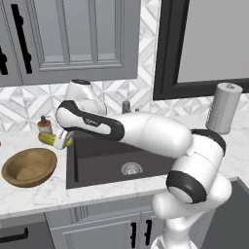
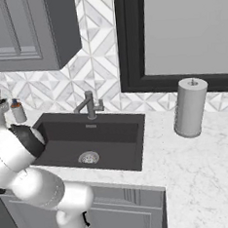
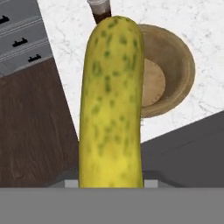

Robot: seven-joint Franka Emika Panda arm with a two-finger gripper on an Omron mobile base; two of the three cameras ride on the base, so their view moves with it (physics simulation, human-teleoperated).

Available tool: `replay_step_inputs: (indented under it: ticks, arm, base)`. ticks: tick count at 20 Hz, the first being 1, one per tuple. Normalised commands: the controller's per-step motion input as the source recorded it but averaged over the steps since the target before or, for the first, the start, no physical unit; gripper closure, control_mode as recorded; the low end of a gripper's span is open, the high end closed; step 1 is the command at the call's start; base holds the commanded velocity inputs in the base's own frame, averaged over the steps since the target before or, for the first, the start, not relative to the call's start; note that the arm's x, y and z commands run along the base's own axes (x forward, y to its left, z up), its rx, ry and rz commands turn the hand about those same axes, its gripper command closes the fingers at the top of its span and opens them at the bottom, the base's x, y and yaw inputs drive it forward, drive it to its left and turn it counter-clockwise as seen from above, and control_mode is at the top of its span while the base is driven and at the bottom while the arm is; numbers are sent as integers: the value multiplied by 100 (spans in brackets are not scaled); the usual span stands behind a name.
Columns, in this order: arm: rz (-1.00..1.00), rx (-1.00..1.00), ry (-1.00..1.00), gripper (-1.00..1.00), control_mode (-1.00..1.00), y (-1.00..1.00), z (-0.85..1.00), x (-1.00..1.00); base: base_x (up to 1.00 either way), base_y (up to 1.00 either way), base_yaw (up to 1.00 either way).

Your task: Pick the cucumber from the sink and place it in the bowl. Then pick the bowl and place it in the microwave. Then close the microwave door and press the start button.

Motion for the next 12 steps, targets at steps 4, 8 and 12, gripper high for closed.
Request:
replay_step_inputs:
  ticks: [4,8,12]
  arm:
    - [0,-8,4,100,-100,85,-17,14]
    - [-1,-1,0,100,-100,72,-26,8]
    - [-1,-1,0,100,-100,49,-46,23]
  base:
    - [0,0,0]
    - [0,0,0]
    - [0,0,0]
